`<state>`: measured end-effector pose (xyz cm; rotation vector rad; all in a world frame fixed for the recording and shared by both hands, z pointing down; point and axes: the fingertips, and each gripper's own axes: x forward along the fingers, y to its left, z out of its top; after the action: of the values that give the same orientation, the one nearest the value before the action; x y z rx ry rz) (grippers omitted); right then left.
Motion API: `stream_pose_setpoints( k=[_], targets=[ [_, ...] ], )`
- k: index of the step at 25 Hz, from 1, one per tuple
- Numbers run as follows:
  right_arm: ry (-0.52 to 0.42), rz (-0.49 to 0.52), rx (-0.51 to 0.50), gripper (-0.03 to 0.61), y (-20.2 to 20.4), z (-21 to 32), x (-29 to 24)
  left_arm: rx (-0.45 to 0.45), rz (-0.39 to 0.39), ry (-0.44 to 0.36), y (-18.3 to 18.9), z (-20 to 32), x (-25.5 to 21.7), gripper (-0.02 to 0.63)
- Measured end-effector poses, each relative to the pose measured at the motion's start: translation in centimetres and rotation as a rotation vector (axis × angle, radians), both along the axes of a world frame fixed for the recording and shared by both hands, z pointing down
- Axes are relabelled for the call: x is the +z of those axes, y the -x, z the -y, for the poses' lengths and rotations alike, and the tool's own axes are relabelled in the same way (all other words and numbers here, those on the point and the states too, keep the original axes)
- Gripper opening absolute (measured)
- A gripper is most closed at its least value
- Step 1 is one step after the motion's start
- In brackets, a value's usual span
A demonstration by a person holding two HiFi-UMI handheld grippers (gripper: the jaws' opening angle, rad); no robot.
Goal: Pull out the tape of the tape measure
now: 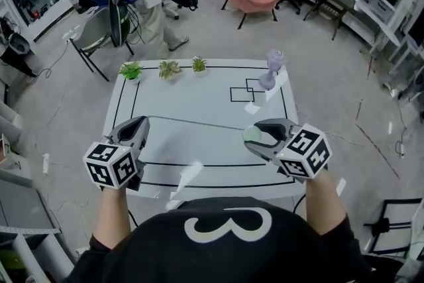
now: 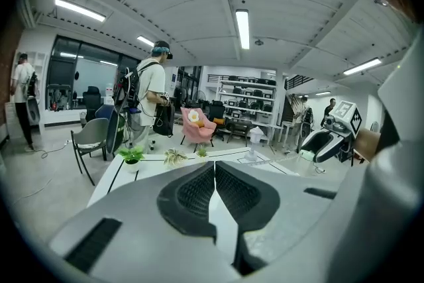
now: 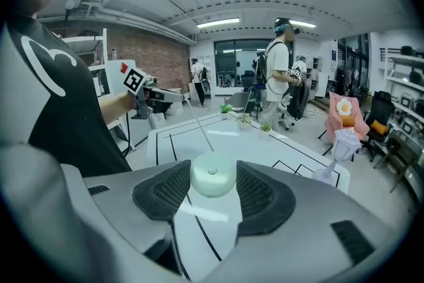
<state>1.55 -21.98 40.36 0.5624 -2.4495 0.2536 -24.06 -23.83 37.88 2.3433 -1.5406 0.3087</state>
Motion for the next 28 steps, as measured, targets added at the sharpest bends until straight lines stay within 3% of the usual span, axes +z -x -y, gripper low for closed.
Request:
stream_pose_setpoints(
  k=[18, 28],
  targets=[
    [0.124, -0.13, 0.073, 0.219, 0.3, 1.3, 11.7, 0.006, 0.059, 0.28, -0.3, -1.2, 12.3, 0.012],
    [0.131, -0.214, 0.117, 0.219, 0.5, 1.0, 17.5, 0.047, 0.128, 0.368, -0.7, -2.1, 18.5, 0.012]
  ],
)
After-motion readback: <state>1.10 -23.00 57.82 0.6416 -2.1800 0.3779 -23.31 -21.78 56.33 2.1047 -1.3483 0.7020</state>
